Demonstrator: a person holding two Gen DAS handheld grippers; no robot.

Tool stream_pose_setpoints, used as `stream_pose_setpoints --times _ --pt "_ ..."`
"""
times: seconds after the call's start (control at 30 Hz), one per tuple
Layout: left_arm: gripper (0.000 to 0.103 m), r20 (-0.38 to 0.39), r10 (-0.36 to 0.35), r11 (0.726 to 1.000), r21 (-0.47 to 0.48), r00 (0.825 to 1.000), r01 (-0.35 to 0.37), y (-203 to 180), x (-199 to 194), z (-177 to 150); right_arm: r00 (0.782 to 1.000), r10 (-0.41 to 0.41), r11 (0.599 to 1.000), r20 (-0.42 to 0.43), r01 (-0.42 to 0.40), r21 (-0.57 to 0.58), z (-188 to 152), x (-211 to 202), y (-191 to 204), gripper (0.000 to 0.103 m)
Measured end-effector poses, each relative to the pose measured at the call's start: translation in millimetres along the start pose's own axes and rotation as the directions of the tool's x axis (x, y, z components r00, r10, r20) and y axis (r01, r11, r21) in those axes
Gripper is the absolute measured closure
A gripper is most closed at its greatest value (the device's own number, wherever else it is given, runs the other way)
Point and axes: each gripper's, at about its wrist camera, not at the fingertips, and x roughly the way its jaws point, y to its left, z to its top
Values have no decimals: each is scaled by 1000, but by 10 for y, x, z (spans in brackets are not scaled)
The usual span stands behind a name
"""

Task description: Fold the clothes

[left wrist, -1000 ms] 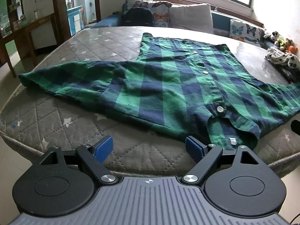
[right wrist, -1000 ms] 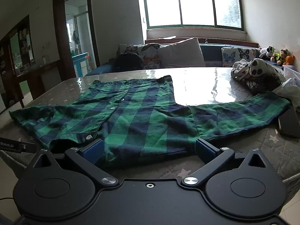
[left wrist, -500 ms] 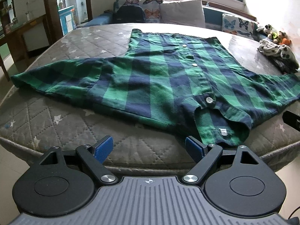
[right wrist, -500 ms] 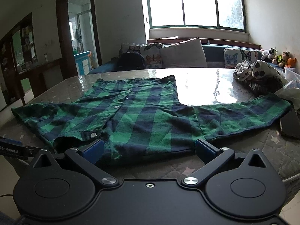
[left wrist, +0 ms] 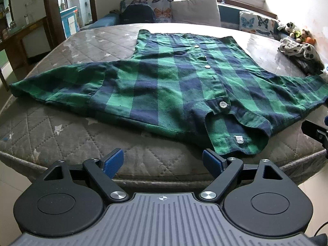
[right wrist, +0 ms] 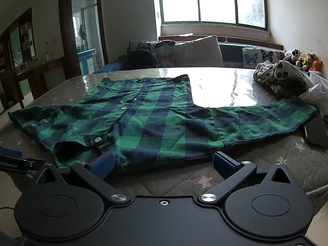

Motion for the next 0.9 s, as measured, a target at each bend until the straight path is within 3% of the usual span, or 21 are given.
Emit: stream_pose_setpoints --times 0.9 --pt "18 4 -3 1000 5 1000 3 -25 -26 -20 1000 8 1000 -4 -8 0 -13 12 16 0"
